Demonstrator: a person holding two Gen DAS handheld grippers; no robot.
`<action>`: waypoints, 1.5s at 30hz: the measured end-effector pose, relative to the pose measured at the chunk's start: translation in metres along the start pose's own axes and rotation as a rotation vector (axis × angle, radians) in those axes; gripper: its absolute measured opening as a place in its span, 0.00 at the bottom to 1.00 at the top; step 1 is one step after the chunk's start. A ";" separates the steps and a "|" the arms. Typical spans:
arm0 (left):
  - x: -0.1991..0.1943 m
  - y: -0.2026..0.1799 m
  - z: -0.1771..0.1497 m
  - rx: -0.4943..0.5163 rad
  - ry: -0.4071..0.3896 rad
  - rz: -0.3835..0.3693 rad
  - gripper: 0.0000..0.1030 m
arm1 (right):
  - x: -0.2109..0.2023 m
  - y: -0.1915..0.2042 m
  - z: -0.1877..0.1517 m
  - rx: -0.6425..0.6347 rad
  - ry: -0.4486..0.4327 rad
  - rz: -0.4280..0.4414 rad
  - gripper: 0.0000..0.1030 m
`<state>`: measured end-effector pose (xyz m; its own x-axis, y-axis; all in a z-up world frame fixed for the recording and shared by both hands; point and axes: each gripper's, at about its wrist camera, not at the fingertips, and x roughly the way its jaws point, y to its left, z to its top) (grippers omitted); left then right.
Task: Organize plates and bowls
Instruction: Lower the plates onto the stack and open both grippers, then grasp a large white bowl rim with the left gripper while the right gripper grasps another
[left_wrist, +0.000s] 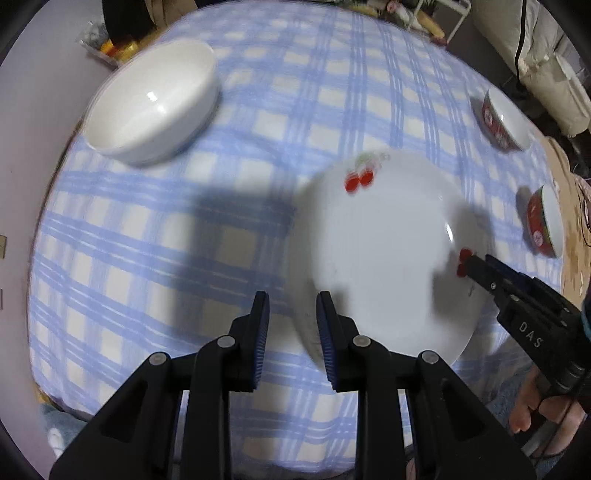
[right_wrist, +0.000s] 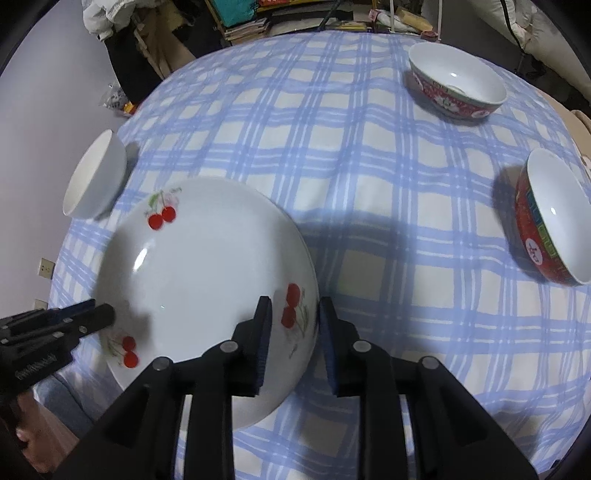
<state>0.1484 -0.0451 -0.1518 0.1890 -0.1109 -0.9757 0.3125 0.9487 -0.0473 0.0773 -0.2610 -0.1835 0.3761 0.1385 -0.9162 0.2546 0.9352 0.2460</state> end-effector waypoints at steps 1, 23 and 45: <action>-0.008 0.005 0.002 -0.006 -0.018 0.002 0.26 | -0.004 0.001 0.002 0.001 -0.016 0.010 0.36; -0.053 0.139 0.075 -0.222 -0.265 0.089 0.88 | -0.007 0.098 0.118 0.000 -0.152 0.160 0.93; 0.036 0.217 0.111 -0.414 -0.136 -0.141 0.22 | 0.105 0.201 0.155 -0.135 0.125 0.230 0.67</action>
<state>0.3264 0.1236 -0.1732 0.3009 -0.2589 -0.9178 -0.0494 0.9569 -0.2861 0.3065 -0.1089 -0.1811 0.2958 0.3833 -0.8750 0.0513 0.9083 0.4152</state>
